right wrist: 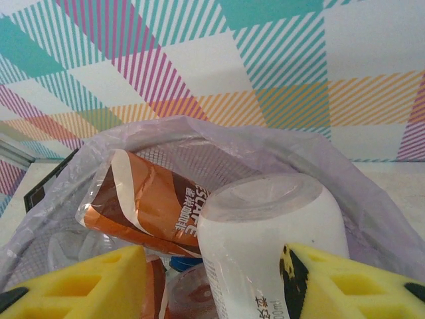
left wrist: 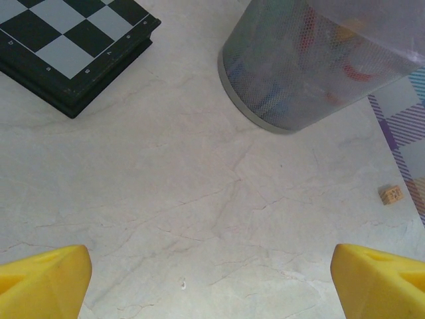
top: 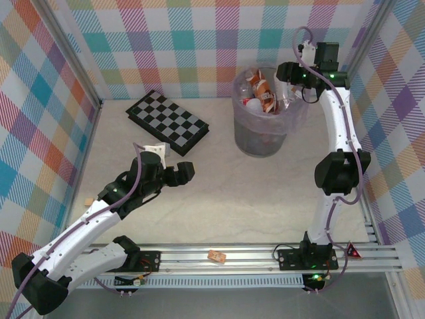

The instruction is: Put the plastic bottles in the bin

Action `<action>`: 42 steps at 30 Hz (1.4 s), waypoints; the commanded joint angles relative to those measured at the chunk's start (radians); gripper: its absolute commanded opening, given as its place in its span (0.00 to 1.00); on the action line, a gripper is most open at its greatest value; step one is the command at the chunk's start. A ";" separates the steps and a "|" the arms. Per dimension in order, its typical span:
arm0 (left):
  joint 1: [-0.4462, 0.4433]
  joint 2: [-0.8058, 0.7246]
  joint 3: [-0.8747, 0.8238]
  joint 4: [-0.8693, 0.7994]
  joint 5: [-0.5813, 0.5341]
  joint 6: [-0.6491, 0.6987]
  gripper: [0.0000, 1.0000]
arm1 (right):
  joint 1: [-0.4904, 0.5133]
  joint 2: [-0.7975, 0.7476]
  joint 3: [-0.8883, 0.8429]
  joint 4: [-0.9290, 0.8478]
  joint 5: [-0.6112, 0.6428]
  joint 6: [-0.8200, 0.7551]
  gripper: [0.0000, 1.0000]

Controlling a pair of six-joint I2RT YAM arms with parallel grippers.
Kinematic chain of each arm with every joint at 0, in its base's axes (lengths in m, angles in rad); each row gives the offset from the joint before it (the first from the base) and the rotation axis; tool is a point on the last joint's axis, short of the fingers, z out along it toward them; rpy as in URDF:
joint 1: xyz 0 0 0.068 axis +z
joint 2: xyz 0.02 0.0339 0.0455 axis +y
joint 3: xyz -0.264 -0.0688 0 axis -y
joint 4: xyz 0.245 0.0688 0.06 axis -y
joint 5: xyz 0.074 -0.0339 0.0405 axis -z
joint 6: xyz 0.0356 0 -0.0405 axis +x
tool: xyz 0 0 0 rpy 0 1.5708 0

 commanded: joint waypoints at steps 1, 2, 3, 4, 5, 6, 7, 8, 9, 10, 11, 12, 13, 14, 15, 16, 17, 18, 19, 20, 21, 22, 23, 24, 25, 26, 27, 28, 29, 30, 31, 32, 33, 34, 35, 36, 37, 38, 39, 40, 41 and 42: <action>-0.004 0.007 0.018 -0.029 -0.027 0.021 0.93 | 0.016 -0.013 -0.024 -0.085 -0.073 0.017 0.57; -0.005 0.010 0.021 -0.035 -0.036 0.025 0.92 | 0.017 -0.025 -0.019 -0.087 -0.067 0.014 0.58; -0.004 0.011 0.027 -0.045 -0.051 0.031 0.93 | 0.017 -0.037 -0.011 -0.094 -0.061 0.009 0.59; -0.005 0.012 0.032 -0.057 -0.073 0.038 0.93 | 0.018 -0.048 -0.002 -0.102 -0.052 0.005 0.61; -0.005 0.013 0.041 -0.074 -0.095 0.048 0.93 | 0.018 -0.061 0.007 -0.108 -0.044 0.000 0.63; -0.004 0.016 0.050 -0.092 -0.123 0.061 0.93 | 0.015 -0.075 0.017 -0.115 -0.036 -0.005 0.65; -0.005 0.020 0.059 -0.114 -0.153 0.073 0.93 | 0.015 -0.085 0.031 -0.124 -0.032 -0.009 0.66; -0.002 0.024 0.067 -0.128 -0.182 0.082 0.94 | 0.014 -0.096 0.042 -0.133 -0.028 -0.014 0.68; -0.002 0.031 0.078 -0.148 -0.220 0.093 0.95 | 0.014 -0.109 0.051 -0.143 -0.020 -0.019 0.71; -0.002 0.037 0.085 -0.165 -0.252 0.104 0.96 | 0.011 -0.124 0.054 -0.150 -0.011 -0.023 0.73; -0.001 0.041 0.092 -0.177 -0.278 0.113 0.97 | 0.008 -0.142 0.049 -0.151 -0.001 -0.026 0.74; 0.003 0.045 0.095 -0.185 -0.303 0.123 0.98 | -0.001 -0.160 0.039 -0.149 0.009 -0.024 0.76; 0.007 0.047 0.099 -0.193 -0.331 0.128 0.99 | -0.013 -0.179 0.022 -0.143 0.020 -0.018 0.77; 0.010 0.051 0.100 -0.197 -0.347 0.134 0.99 | -0.026 -0.198 0.004 -0.137 0.025 -0.010 0.78; 0.015 0.053 0.099 -0.202 -0.361 0.138 1.00 | -0.046 -0.214 -0.021 -0.127 0.021 0.002 0.79; 0.021 0.054 0.095 -0.203 -0.364 0.146 1.00 | -0.069 -0.226 -0.042 -0.122 0.010 0.017 0.80; 0.027 0.054 0.091 -0.197 -0.361 0.153 1.00 | -0.092 -0.228 -0.052 -0.123 -0.007 0.029 0.81; 0.038 0.054 0.084 -0.191 -0.353 0.155 1.00 | -0.113 -0.224 -0.057 -0.136 -0.033 0.040 0.82; 0.048 0.055 0.079 -0.190 -0.348 0.158 1.00 | -0.131 -0.218 -0.057 -0.151 -0.053 0.045 0.82; 0.056 0.055 0.077 -0.191 -0.349 0.159 1.00 | -0.139 -0.212 -0.058 -0.164 -0.059 0.046 0.83; 0.067 0.055 0.072 -0.194 -0.353 0.162 1.00 | -0.145 -0.202 -0.058 -0.179 -0.062 0.042 0.83; 0.082 0.053 0.068 -0.198 -0.354 0.164 1.00 | -0.147 -0.191 -0.055 -0.196 -0.061 0.039 0.83; 0.094 0.051 0.065 -0.200 -0.354 0.166 1.00 | -0.149 -0.183 -0.055 -0.204 -0.066 0.036 0.84; 0.110 0.048 0.060 -0.204 -0.348 0.169 1.00 | -0.148 -0.172 -0.054 -0.214 -0.075 0.034 0.84; 0.126 0.043 0.054 -0.204 -0.343 0.173 1.00 | -0.149 -0.161 -0.054 -0.222 -0.082 0.032 0.84; 0.140 0.040 0.049 -0.205 -0.342 0.176 1.00 | -0.149 -0.151 -0.057 -0.228 -0.085 0.032 0.84; 0.154 0.035 0.042 -0.208 -0.343 0.181 1.00 | -0.149 -0.144 -0.059 -0.228 -0.087 0.029 0.84; 0.167 0.032 0.034 -0.209 -0.346 0.187 1.00 | -0.149 -0.136 -0.066 -0.228 -0.091 0.028 0.85; 0.179 0.029 0.025 -0.209 -0.354 0.193 1.00 | -0.149 -0.131 -0.071 -0.227 -0.096 0.025 0.85; 0.195 0.025 0.013 -0.203 -0.358 0.201 1.00 | -0.149 -0.125 -0.077 -0.224 -0.111 0.024 0.85; 0.217 0.024 -0.001 -0.198 -0.354 0.207 1.00 | -0.149 -0.121 -0.083 -0.222 -0.130 0.023 0.85; 0.237 0.023 -0.015 -0.193 -0.349 0.208 1.00 | -0.149 -0.117 -0.092 -0.217 -0.151 0.023 0.85; 0.255 0.020 -0.028 -0.188 -0.344 0.209 1.00 | -0.147 -0.114 -0.103 -0.213 -0.179 0.025 0.84; 0.268 0.020 -0.037 -0.182 -0.346 0.206 1.00 | -0.144 -0.112 -0.112 -0.215 -0.199 0.024 0.83; 0.274 0.020 -0.044 -0.178 -0.347 0.202 1.00 | -0.138 -0.116 -0.125 -0.211 -0.213 0.018 0.83; 0.278 0.021 -0.047 -0.170 -0.349 0.198 1.00 | -0.129 -0.124 -0.146 -0.201 -0.223 0.016 0.83; 0.280 0.021 -0.052 -0.162 -0.351 0.197 1.00 | -0.121 -0.135 -0.171 -0.183 -0.233 0.024 0.82; 0.282 0.021 -0.055 -0.154 -0.354 0.193 1.00 | -0.115 -0.144 -0.192 -0.167 -0.253 0.033 0.82; 0.284 0.021 -0.058 -0.150 -0.360 0.191 1.00 | -0.109 -0.153 -0.221 -0.145 -0.281 0.045 0.82; 0.286 0.021 -0.061 -0.149 -0.365 0.190 1.00 | -0.099 -0.161 -0.246 -0.129 -0.297 0.053 0.81; 0.288 0.023 -0.062 -0.149 -0.368 0.190 1.00 | -0.086 -0.169 -0.265 -0.118 -0.303 0.056 0.81; 0.291 0.023 -0.064 -0.149 -0.372 0.189 1.00 | -0.071 -0.176 -0.287 -0.107 -0.304 0.059 0.81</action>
